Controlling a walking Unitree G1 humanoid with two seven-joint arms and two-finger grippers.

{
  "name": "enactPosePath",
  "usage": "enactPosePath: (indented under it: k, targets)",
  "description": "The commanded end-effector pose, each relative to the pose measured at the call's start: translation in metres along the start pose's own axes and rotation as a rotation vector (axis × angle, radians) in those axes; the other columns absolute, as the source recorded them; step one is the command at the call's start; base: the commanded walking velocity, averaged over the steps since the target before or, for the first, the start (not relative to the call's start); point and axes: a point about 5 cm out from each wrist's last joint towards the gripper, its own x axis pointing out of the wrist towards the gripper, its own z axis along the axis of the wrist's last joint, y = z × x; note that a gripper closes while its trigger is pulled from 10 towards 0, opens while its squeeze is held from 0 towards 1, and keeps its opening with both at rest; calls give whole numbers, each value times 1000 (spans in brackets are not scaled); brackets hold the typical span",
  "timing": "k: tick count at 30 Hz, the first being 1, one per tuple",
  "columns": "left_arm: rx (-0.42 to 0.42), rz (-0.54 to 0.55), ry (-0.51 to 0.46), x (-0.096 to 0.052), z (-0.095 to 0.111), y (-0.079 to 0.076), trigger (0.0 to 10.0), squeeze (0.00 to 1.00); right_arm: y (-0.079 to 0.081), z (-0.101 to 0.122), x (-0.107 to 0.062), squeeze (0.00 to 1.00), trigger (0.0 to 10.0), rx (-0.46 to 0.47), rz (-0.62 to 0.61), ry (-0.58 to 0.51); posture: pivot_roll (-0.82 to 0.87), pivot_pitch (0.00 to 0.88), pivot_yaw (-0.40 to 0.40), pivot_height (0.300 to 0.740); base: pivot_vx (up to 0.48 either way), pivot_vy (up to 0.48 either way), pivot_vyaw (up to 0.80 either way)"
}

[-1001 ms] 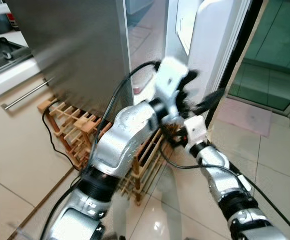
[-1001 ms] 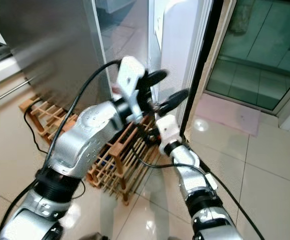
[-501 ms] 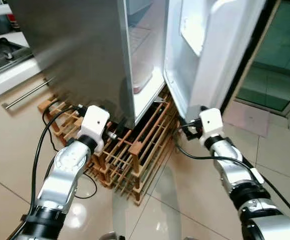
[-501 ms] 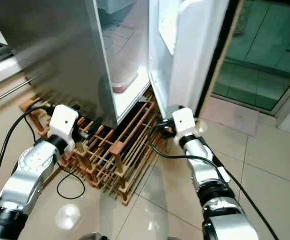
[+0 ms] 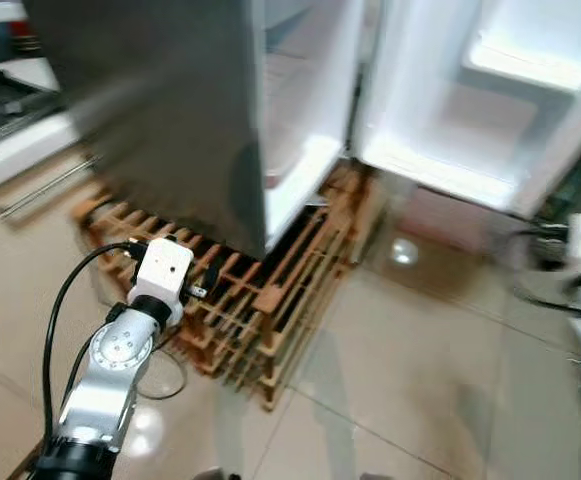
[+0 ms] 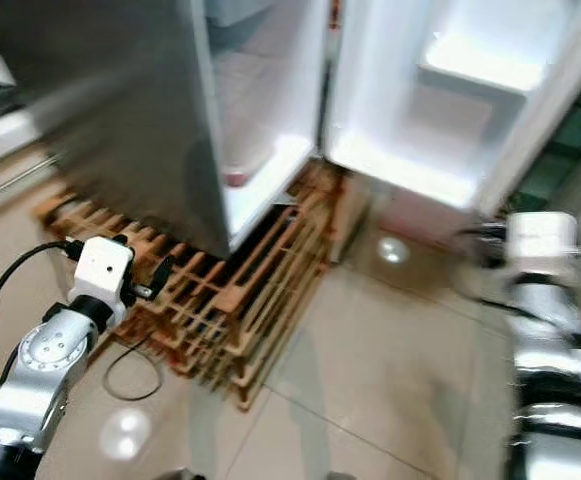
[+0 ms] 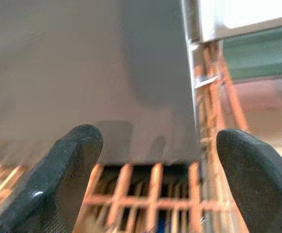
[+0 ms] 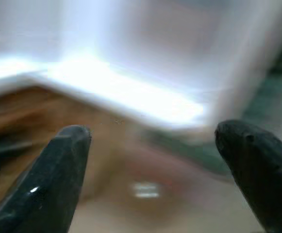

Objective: Restocking fridge

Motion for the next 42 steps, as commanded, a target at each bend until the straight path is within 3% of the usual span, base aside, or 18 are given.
enactPosePath:
  k: [1,2,5,9,12,23,26,33,42]
  targets:
    - [-10,49,30,-1,-5,8,10000,0,4,1,0,0,10000,5,38,3,-10,0,1,731,0,0,0]
    - [-39,97,42,0,-6,10,10000,0,21,-5,-1,0,10000,52,48,22,-8,0,0,731,0,0,0]
    - [-123,241,60,-2,-9,20,10000,0,47,-12,-7,0,10000,139,73,40,8,0,-1,731,0,0,0]
    - [-184,305,77,-6,-14,23,10000,0,62,-16,-13,0,10000,173,91,42,16,0,4,731,0,0,178]
    - [-169,296,35,-7,-7,16,10000,0,71,-16,-15,0,10000,211,123,45,26,0,13,731,0,160,669]
    - [-170,258,19,-2,1,0,10000,0,72,-9,-9,0,10000,196,157,49,31,0,-2,731,0,480,595]
    - [-168,255,14,0,4,-5,10000,0,71,-7,-8,0,10000,186,171,49,30,0,-5,731,0,0,552]
    - [-73,242,5,-1,6,-6,10000,0,73,-6,-6,0,10000,197,181,49,40,0,-4,731,0,0,545]
    - [-98,230,-30,-2,12,-13,10000,0,78,-8,-8,0,10000,207,206,61,45,0,-16,731,0,-245,509]
